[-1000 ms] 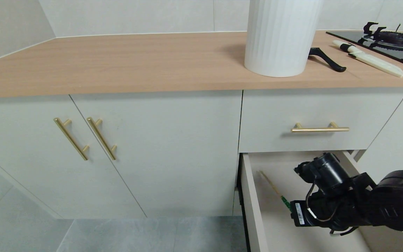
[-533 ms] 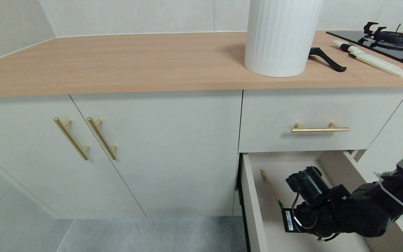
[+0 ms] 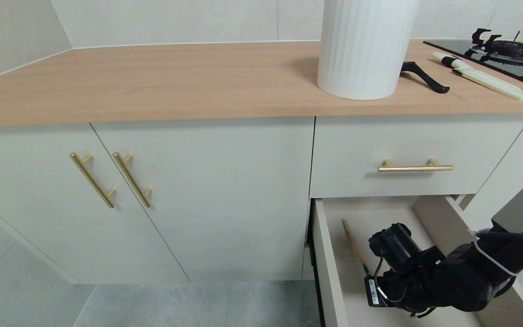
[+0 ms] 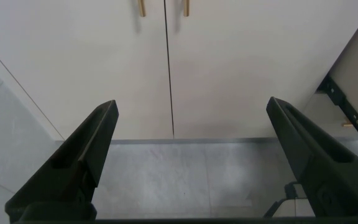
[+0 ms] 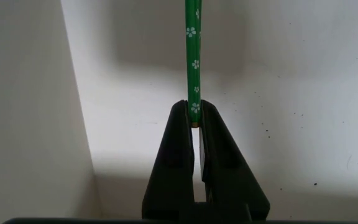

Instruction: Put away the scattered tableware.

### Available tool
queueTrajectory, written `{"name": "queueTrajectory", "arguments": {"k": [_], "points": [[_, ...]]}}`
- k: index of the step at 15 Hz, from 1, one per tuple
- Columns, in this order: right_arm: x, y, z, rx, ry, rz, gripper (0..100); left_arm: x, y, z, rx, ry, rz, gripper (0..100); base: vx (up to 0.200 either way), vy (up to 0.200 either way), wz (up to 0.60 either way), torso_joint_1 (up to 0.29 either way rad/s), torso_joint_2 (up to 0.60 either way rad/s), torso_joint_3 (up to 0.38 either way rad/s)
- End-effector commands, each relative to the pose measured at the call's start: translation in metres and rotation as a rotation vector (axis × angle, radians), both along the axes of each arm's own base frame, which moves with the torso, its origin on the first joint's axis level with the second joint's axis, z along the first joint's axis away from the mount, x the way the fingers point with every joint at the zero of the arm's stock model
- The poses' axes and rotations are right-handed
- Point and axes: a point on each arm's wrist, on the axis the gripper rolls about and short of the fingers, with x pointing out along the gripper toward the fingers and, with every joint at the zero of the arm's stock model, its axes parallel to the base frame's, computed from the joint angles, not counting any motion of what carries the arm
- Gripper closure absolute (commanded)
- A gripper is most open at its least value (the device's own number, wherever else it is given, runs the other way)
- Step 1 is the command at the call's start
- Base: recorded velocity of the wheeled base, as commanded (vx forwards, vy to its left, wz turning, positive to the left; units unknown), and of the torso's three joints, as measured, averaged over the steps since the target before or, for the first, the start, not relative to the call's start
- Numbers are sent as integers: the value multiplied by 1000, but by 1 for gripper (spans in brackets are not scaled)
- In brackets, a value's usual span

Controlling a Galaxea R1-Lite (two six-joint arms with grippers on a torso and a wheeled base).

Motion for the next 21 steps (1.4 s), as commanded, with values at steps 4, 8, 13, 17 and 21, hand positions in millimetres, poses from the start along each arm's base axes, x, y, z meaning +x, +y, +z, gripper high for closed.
{"name": "queueTrajectory", "arguments": {"k": [4, 8, 13, 17, 21], "points": [[0, 0, 3, 1, -12, -3, 0, 0, 0, 0, 0, 1, 1, 0, 0, 0, 0, 0, 0, 0], [-10, -6, 32, 48, -80, 2, 0, 0, 0, 0, 0, 1, 1, 0, 0, 0, 0, 0, 0, 0], [-45, -28, 119, 127, -193, 52, 0, 0, 0, 0, 0, 0, 1, 0, 0, 0, 0, 0, 0, 0], [-81, -57, 188, 150, -231, 48, 0, 0, 0, 0, 0, 0, 1, 0, 0, 0, 0, 0, 0, 0], [-93, -97, 218, 153, -330, 30, 0, 0, 0, 0, 0, 1, 1, 0, 0, 0, 0, 0, 0, 0]]}}
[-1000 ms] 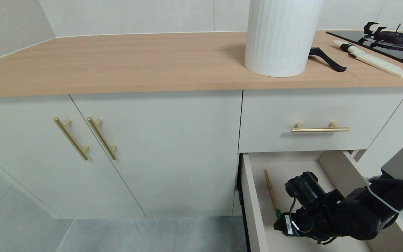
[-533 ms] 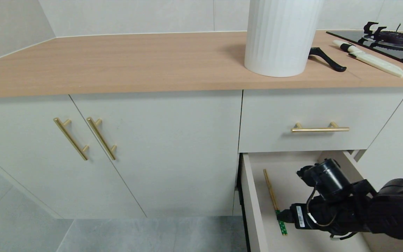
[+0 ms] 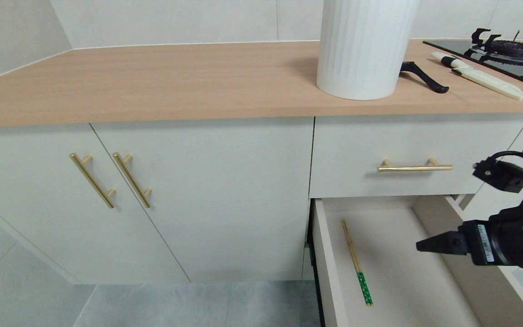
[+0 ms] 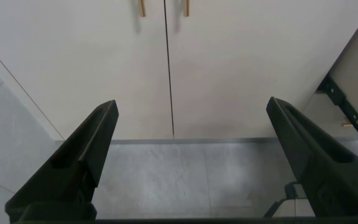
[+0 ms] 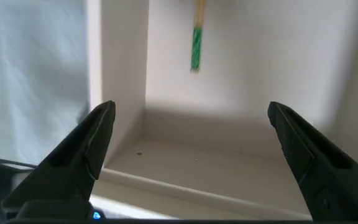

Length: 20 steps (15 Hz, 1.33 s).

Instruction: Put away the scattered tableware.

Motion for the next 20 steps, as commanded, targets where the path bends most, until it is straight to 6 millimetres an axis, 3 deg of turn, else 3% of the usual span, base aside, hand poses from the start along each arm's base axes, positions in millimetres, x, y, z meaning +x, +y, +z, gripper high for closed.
{"name": "queueTrajectory", "arguments": {"k": [1, 11, 14, 20], "points": [[-14, -26, 24, -1, -114, -59, 0, 0, 0, 0, 0, 1, 1, 0, 0, 0, 0, 0, 0, 0], [-23, -30, 19, -74, -156, 3, 0, 0, 0, 0, 0, -1, 1, 0, 0, 0, 0, 5, -12, -3], [-23, -30, 18, -75, -160, 4, 0, 0, 0, 0, 0, 1, 1, 0, 0, 0, 0, 124, -189, -207], [-23, -30, 15, -84, -152, 9, 0, 0, 0, 0, 0, 1, 1, 0, 0, 0, 0, 128, -516, -264]]}}
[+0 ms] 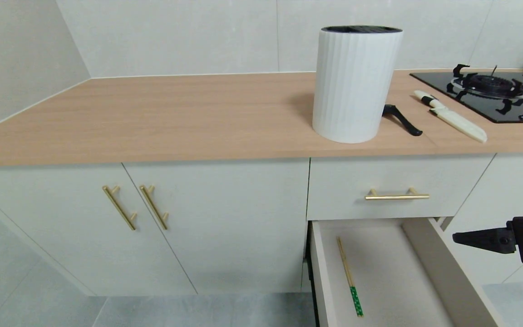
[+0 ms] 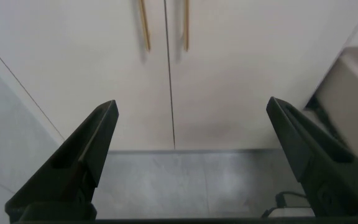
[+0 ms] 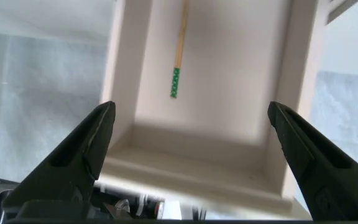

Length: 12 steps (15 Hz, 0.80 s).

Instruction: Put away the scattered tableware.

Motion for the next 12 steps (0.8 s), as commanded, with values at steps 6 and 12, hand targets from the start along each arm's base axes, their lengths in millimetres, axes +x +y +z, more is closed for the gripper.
{"name": "queueTrajectory", "arguments": {"k": [6, 12], "points": [[0, 1, -1, -2, 4, 6, 0, 0, 0, 0, 0, 1, 0, 0, 0, 0, 0, 274, -487, -251], [2, 1, -11, -28, -12, 35, 0, 0, 0, 0, 0, 1, 0, 0, 0, 0, 0, 237, -496, -262]]}}
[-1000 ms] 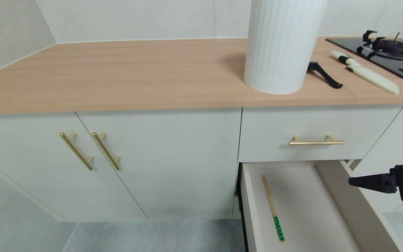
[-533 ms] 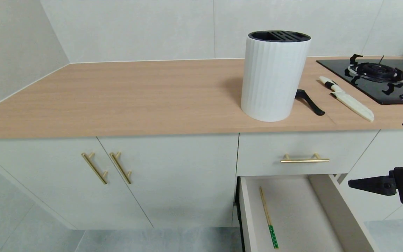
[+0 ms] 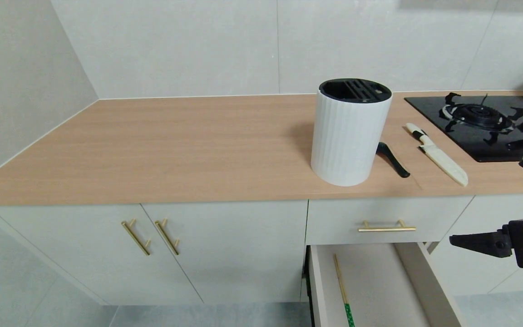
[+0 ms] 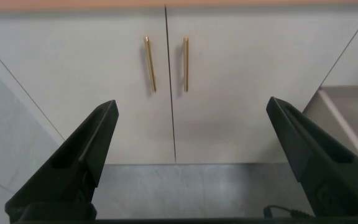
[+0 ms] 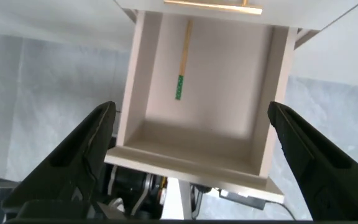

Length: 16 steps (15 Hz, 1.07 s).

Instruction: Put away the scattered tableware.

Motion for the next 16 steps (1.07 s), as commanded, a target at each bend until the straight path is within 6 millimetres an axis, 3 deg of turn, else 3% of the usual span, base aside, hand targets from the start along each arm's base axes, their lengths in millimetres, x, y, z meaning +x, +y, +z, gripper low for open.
{"name": "queueTrajectory", "arguments": {"k": [1, 4, 6, 10, 14, 16], "points": [[0, 0, -7, -12, 2, 12, 0, 0, 0, 0, 0, -1, 1, 0, 0, 0, 0, 207, -452, -232], [4, 1, -15, -33, -56, 33, 0, 0, 0, 0, 0, -1, 1, 0, 0, 0, 0, 77, -152, -85], [22, 3, -20, -63, -122, 49, 0, 0, 0, 0, 0, 1, 1, 0, 0, 0, 0, 0, 0, 0], [108, -7, -9, -84, -286, 18, 0, 0, 0, 0, 0, 1, 1, 0, 0, 0, 0, 0, 0, 0], [160, -1, -9, -70, -317, 61, 0, 0, 0, 0, 0, 1, 1, 0, 0, 0, 0, 0, 0, 0], [181, -1, -22, -74, -314, 55, 0, 0, 0, 0, 0, 1, 1, 0, 0, 0, 0, 0, 0, 0]]}}
